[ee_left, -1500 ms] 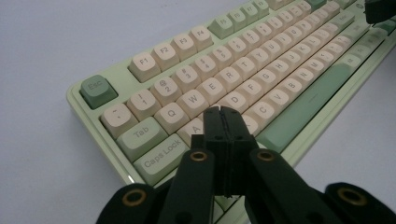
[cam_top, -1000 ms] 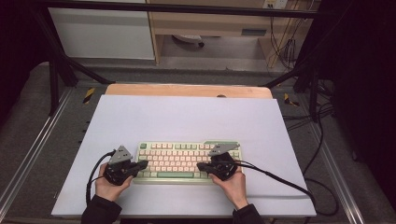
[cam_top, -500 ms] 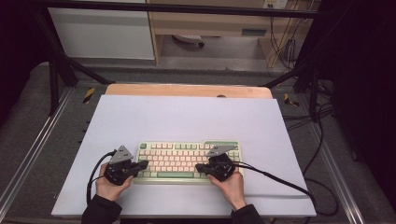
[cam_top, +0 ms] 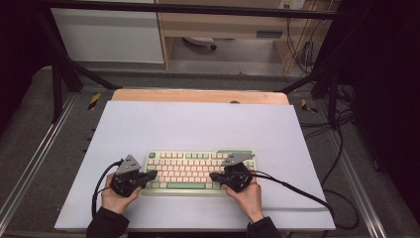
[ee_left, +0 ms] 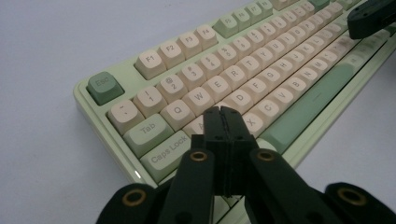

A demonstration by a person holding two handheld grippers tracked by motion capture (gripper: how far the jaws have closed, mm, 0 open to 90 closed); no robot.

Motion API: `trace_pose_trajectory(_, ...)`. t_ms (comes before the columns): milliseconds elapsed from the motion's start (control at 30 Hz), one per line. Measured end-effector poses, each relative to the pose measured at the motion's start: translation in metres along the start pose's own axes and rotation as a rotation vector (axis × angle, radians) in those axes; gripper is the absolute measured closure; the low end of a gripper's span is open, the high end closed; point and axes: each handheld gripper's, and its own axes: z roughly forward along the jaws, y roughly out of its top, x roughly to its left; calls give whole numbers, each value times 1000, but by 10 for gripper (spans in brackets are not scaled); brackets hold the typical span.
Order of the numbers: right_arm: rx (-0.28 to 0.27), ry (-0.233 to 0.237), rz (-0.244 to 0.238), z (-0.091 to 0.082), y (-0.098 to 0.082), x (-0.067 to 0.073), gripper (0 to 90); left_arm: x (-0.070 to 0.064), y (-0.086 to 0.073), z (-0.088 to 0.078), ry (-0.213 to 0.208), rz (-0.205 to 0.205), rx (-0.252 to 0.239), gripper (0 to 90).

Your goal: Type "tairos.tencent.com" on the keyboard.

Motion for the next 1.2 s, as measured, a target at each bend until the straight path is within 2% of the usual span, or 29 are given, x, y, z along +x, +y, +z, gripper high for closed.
trace_pose_trajectory(600, -11, -22, 29, -18, -9, -13, 900, -8, 5, 4, -3, 26, 5, 900)
trace_pose_trajectory(1200, -16, -37, 38, -27, -16, -19, 900, -20, 22, 24, -14, 53, 31, 900)
